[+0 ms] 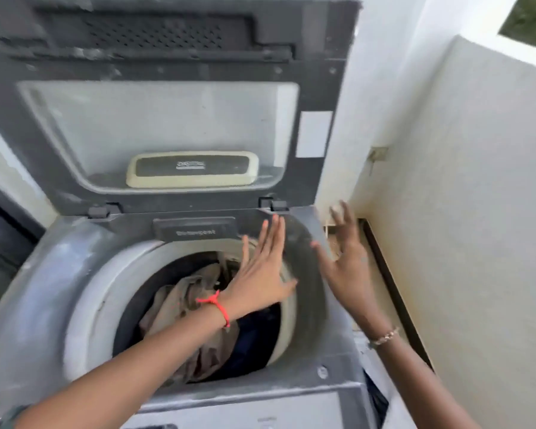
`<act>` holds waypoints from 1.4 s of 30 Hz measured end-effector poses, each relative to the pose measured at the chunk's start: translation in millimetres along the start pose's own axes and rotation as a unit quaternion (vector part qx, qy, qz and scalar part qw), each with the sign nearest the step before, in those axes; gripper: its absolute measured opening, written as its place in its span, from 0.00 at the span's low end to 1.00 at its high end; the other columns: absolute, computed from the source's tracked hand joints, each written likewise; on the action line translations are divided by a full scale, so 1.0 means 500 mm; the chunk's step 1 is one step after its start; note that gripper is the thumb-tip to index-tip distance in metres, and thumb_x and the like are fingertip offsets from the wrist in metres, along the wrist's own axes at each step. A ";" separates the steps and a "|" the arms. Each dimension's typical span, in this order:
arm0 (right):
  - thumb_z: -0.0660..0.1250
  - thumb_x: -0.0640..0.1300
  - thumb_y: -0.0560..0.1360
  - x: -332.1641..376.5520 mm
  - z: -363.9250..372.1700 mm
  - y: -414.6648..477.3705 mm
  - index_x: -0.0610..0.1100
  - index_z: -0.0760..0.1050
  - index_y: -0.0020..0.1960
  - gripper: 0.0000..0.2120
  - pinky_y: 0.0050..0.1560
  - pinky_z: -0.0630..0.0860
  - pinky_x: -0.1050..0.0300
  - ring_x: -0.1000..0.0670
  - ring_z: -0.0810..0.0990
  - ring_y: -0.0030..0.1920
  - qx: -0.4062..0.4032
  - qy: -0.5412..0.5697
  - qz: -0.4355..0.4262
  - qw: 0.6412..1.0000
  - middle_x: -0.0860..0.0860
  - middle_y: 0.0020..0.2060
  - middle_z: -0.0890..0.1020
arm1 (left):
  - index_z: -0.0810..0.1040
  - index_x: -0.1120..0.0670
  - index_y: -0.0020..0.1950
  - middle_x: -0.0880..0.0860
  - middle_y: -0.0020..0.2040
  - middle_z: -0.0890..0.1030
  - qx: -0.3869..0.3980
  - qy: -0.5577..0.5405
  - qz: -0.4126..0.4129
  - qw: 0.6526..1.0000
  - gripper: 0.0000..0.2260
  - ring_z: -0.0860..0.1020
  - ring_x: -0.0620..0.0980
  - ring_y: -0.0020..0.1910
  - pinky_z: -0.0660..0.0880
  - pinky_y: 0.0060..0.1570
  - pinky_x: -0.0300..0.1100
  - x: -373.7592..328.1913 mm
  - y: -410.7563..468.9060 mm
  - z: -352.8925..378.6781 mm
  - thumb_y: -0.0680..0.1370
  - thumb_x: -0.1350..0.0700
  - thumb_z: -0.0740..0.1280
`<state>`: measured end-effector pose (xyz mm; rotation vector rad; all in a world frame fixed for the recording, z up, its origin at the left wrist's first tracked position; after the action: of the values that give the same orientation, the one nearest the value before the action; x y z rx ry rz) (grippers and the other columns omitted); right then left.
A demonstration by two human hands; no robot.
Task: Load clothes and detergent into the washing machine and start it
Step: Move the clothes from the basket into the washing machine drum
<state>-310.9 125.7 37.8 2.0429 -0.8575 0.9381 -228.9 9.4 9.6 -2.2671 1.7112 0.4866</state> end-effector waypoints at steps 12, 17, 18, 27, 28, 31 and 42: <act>0.66 0.40 0.75 -0.552 -0.269 -0.233 0.51 0.53 0.74 0.33 0.68 0.64 0.52 0.52 0.71 0.66 -0.093 0.027 0.337 0.937 0.48 0.64 0.74 | 0.42 0.58 0.76 0.54 0.78 0.45 0.170 0.074 0.145 0.972 0.35 0.43 0.49 0.76 0.41 0.73 0.54 -0.400 0.316 0.463 0.75 0.63 0.58; 0.64 0.41 0.75 -0.799 -0.168 -0.369 0.47 0.48 0.75 0.35 0.42 0.66 0.68 0.45 0.78 0.54 0.013 -0.037 0.389 0.920 0.43 0.64 0.74 | 0.42 0.58 0.76 0.56 0.77 0.48 0.353 0.098 0.126 0.922 0.35 0.48 0.51 0.76 0.48 0.74 0.51 -0.301 0.285 0.823 0.76 0.61 0.61; 0.64 0.41 0.75 -0.853 -0.139 -0.399 0.47 0.47 0.75 0.36 0.45 0.67 0.66 0.44 0.77 0.56 0.034 -0.041 0.400 0.915 0.43 0.66 0.72 | 0.41 0.58 0.76 0.56 0.77 0.47 0.384 0.114 0.136 0.906 0.36 0.47 0.51 0.76 0.47 0.74 0.50 -0.278 0.266 0.890 0.75 0.61 0.61; 0.72 0.46 0.70 -1.214 0.107 -0.606 0.40 0.37 0.75 0.50 0.75 0.49 0.51 0.44 0.44 0.76 0.215 -0.096 0.439 0.867 0.42 0.75 0.44 | 0.33 0.56 0.74 0.57 0.76 0.37 0.446 0.334 0.157 0.815 0.55 0.41 0.54 0.76 0.41 0.69 0.63 -0.041 0.149 1.328 0.67 0.47 0.74; 0.73 0.47 0.69 -1.240 0.126 -0.614 0.40 0.36 0.75 0.52 0.75 0.48 0.52 0.43 0.44 0.76 0.228 -0.110 0.434 0.865 0.42 0.75 0.44 | 0.32 0.56 0.74 0.57 0.76 0.37 0.437 0.348 0.165 0.813 0.58 0.40 0.54 0.76 0.40 0.68 0.65 -0.023 0.148 1.356 0.64 0.45 0.75; 0.76 0.49 0.65 -1.305 0.171 -0.636 0.41 0.35 0.74 0.57 0.75 0.47 0.52 0.44 0.43 0.76 0.248 -0.141 0.431 0.856 0.41 0.75 0.42 | 0.30 0.55 0.73 0.56 0.76 0.35 0.412 0.381 0.177 0.809 0.65 0.39 0.56 0.75 0.35 0.64 0.68 0.017 0.150 1.418 0.58 0.41 0.77; 0.79 0.60 0.54 -1.391 0.266 -0.703 0.52 0.26 0.71 0.70 0.69 0.42 0.31 0.40 0.35 0.74 0.349 -0.275 0.391 0.806 0.43 0.74 0.33 | 0.29 0.45 0.72 0.56 0.74 0.30 0.364 0.334 0.137 0.859 0.54 0.37 0.65 0.73 0.44 0.62 0.74 0.075 0.100 1.568 0.67 0.53 0.73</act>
<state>-346.3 385.4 -708.0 2.6999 -2.0208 1.2211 -352.8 276.2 -720.0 -1.6934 2.0305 -0.8873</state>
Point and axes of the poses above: each hand's wrist, its own y-axis towards the middle knuckle, its own z-axis out of the palm, x = y × z, the point moved 5 cm from there along y, towards the middle knuckle
